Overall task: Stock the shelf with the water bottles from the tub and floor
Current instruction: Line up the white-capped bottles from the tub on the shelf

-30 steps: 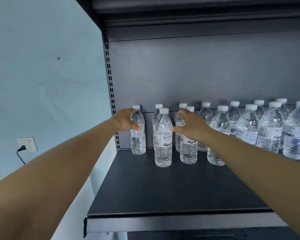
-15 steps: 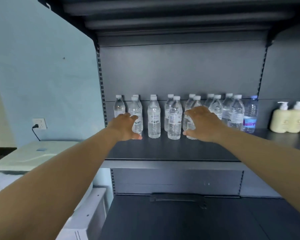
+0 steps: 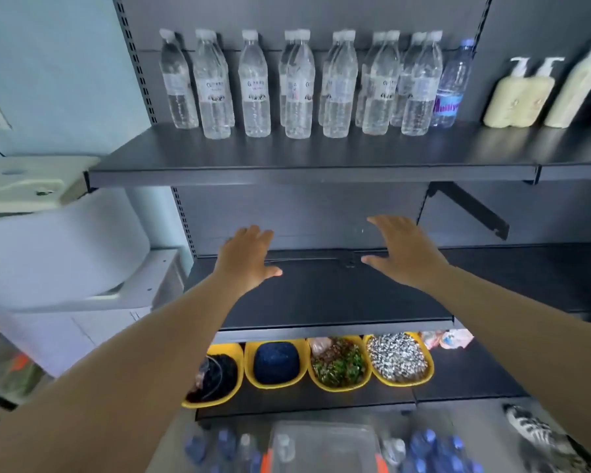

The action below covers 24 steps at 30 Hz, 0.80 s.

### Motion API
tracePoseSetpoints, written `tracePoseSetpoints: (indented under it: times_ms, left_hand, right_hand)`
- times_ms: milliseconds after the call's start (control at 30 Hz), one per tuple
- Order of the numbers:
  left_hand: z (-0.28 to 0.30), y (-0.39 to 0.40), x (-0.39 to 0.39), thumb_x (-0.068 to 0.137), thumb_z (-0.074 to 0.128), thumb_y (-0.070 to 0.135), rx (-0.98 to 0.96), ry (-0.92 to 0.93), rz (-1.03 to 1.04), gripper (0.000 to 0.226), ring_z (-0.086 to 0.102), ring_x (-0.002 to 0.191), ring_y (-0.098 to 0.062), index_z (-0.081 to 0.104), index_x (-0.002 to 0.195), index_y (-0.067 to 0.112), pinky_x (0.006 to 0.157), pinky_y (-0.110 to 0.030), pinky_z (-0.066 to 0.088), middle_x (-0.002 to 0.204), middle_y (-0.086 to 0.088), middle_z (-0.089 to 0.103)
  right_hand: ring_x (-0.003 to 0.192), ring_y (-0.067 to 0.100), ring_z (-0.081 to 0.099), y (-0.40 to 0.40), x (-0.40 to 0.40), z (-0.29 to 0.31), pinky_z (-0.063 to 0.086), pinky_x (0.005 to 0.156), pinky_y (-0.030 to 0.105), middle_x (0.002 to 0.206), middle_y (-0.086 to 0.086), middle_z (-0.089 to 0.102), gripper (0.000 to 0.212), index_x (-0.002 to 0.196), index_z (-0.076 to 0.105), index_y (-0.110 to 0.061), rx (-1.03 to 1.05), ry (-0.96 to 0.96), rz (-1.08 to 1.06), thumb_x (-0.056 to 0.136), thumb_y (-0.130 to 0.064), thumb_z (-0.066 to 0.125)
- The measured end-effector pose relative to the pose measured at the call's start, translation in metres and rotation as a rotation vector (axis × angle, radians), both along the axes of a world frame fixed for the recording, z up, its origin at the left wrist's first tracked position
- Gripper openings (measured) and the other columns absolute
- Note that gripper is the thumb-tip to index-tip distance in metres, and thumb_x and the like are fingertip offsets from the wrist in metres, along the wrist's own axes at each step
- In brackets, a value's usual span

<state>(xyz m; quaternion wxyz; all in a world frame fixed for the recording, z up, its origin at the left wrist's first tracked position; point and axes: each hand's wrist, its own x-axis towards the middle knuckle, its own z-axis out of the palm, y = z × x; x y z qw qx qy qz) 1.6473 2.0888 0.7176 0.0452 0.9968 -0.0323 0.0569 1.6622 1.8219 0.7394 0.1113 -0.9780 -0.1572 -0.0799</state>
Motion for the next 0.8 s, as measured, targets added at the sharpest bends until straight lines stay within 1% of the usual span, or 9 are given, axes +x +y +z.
tracePoseSetpoints:
  times_ms: [67,167,233,333,400,500,633,700,800]
  left_hand:
    - [-0.041,-0.003,-0.006,0.078,0.066,0.050,-0.042,0.080,-0.003,0.075,0.039,0.127,-0.028,0.037,0.138,0.018,0.101,-0.043,0.040,0.135,-0.008,0.044]
    - [-0.105,-0.010,-0.015,0.079,0.066,0.048,-0.097,0.210,0.018,0.078,0.034,0.133,-0.026,0.033,0.142,0.019,0.107,-0.041,0.036,0.143,-0.007,0.039]
    - [-0.147,-0.017,-0.022,0.079,0.066,0.048,-0.136,0.270,0.046,0.077,0.035,0.133,-0.025,0.032,0.143,0.020,0.106,-0.038,0.036,0.143,-0.005,0.039]
    - [-0.211,-0.029,-0.029,0.078,0.066,0.050,-0.198,0.352,0.113,0.077,0.039,0.129,-0.023,0.033,0.142,0.021,0.100,-0.038,0.038,0.140,-0.002,0.042]
    - [-0.252,-0.038,-0.033,0.076,0.067,0.051,-0.290,0.415,0.164,0.079,0.041,0.128,-0.024,0.034,0.141,0.020,0.102,-0.039,0.040,0.139,-0.004,0.043]
    - [-0.313,-0.054,-0.038,0.075,0.070,0.048,-0.416,0.502,0.269,0.082,0.041,0.129,-0.025,0.034,0.143,0.017,0.106,-0.037,0.037,0.140,-0.006,0.043]
    - [-0.390,-0.076,-0.045,0.075,0.075,0.037,-0.599,0.515,0.487,0.081,0.037,0.134,-0.026,0.035,0.142,0.014,0.107,-0.038,0.032,0.145,-0.010,0.039]
    - [-0.432,-0.086,-0.049,0.076,0.075,0.033,-0.685,0.507,0.607,0.081,0.037,0.134,-0.028,0.034,0.143,0.012,0.106,-0.038,0.032,0.145,-0.012,0.039]
    - [-0.506,-0.096,-0.059,0.074,0.077,0.030,-0.732,0.474,0.744,0.075,0.046,0.125,-0.032,0.042,0.136,0.008,0.097,-0.038,0.037,0.133,-0.014,0.050]
  right_hand:
    - [0.137,0.024,0.028,-0.008,-0.007,-0.038,0.032,0.110,0.045,0.147,0.003,0.033,0.071,0.143,0.027,-0.022,0.006,0.057,0.006,0.085,-0.046,0.060]
    - [0.141,0.023,0.022,-0.021,-0.012,-0.097,0.028,0.113,0.048,0.151,0.002,0.027,0.073,0.145,0.023,-0.023,0.011,0.166,-0.009,0.086,-0.044,0.060]
    - [0.141,0.022,0.022,-0.032,-0.014,-0.137,0.027,0.113,0.045,0.151,0.002,0.029,0.073,0.145,0.025,-0.023,0.050,0.216,-0.014,0.086,-0.042,0.061]
    - [0.139,0.023,0.027,-0.049,-0.014,-0.197,0.026,0.112,0.036,0.149,0.005,0.034,0.072,0.145,0.029,-0.018,0.087,0.263,-0.026,0.085,-0.039,0.063]
    - [0.137,0.023,0.030,-0.062,-0.013,-0.236,0.027,0.110,0.036,0.147,0.006,0.037,0.071,0.144,0.031,-0.016,0.119,0.315,-0.054,0.084,-0.036,0.065]
    - [0.132,0.025,0.036,-0.087,-0.009,-0.293,0.032,0.107,0.038,0.143,0.008,0.042,0.069,0.141,0.037,-0.014,0.216,0.386,-0.123,0.082,-0.032,0.068]
    - [0.132,0.024,0.036,-0.127,-0.001,-0.371,0.034,0.102,0.036,0.145,0.004,0.038,0.071,0.141,0.036,-0.019,0.309,0.496,-0.222,0.081,-0.033,0.070]
    - [0.133,0.023,0.035,-0.145,0.001,-0.412,0.035,0.103,0.036,0.146,0.003,0.037,0.071,0.141,0.035,-0.023,0.370,0.522,-0.267,0.080,-0.034,0.070]
    - [0.132,0.021,0.037,-0.163,-0.001,-0.479,0.032,0.103,0.032,0.145,0.002,0.037,0.072,0.141,0.035,-0.022,0.452,0.551,-0.343,0.080,-0.032,0.072]
